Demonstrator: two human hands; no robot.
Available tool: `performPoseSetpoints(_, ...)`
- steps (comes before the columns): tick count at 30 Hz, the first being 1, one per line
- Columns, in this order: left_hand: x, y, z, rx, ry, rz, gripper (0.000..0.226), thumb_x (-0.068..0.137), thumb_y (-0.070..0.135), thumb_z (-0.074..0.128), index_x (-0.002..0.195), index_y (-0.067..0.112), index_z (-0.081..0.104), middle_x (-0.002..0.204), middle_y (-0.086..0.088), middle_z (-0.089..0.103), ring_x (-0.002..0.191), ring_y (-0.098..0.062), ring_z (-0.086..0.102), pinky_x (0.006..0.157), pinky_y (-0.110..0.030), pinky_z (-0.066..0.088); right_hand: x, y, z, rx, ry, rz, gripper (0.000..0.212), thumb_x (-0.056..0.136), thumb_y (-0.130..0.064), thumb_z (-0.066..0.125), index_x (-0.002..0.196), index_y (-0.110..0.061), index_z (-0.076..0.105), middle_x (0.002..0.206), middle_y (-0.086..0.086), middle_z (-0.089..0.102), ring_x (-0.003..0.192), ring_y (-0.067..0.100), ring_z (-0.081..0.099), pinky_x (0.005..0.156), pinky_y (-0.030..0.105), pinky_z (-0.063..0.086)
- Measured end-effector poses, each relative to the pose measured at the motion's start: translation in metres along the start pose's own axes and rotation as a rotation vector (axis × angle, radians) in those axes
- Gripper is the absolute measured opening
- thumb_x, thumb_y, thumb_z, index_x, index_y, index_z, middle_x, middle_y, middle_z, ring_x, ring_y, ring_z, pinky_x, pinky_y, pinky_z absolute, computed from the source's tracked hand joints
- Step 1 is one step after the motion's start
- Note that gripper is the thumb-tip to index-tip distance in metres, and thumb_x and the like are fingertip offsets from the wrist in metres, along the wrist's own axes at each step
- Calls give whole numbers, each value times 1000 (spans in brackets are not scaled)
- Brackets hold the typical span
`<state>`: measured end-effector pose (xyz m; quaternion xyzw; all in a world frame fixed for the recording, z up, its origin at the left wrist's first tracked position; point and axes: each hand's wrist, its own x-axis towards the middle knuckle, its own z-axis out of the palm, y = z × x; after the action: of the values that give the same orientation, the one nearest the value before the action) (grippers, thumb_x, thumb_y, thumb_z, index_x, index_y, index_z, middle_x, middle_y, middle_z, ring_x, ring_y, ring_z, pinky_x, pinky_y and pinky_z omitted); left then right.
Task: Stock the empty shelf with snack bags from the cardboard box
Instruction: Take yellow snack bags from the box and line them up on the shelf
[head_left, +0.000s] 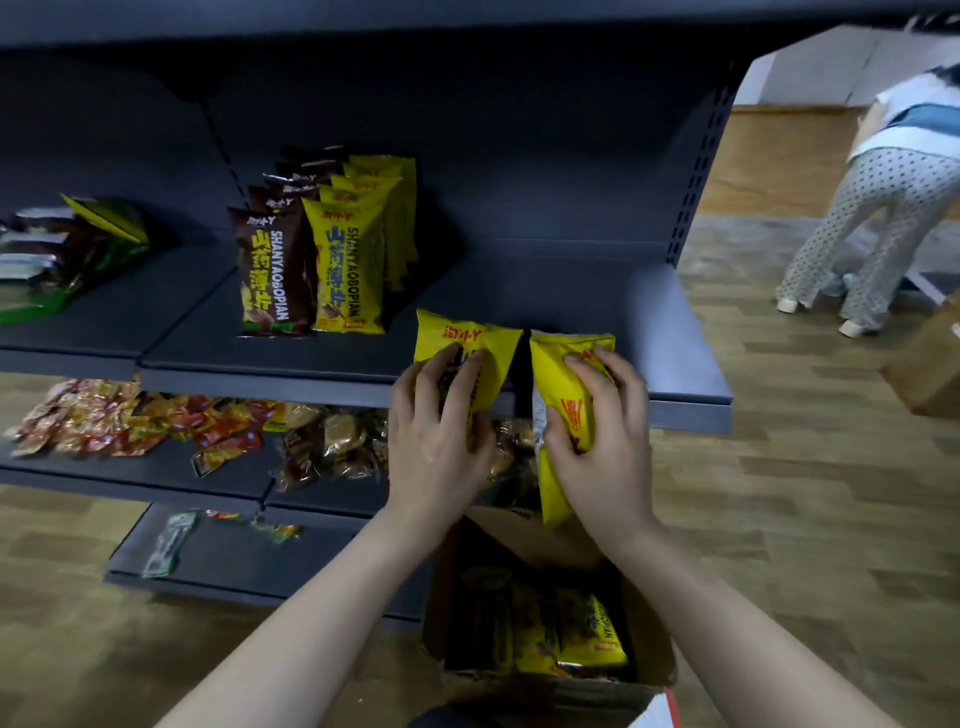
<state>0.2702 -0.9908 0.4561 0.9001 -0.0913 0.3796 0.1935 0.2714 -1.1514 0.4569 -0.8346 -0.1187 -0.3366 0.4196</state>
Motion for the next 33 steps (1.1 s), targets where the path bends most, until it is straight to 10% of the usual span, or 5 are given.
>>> performPoseSetpoints(33,234,-116,133,-56,50,-81,53,79,10,65,130,11,53,118,-17,53,112,-37,48,72,-39,52,206,23,157,-169,100,68,47,83,-22,59,130,-24,49,137,-2,37,126,21,37,83,34,41)
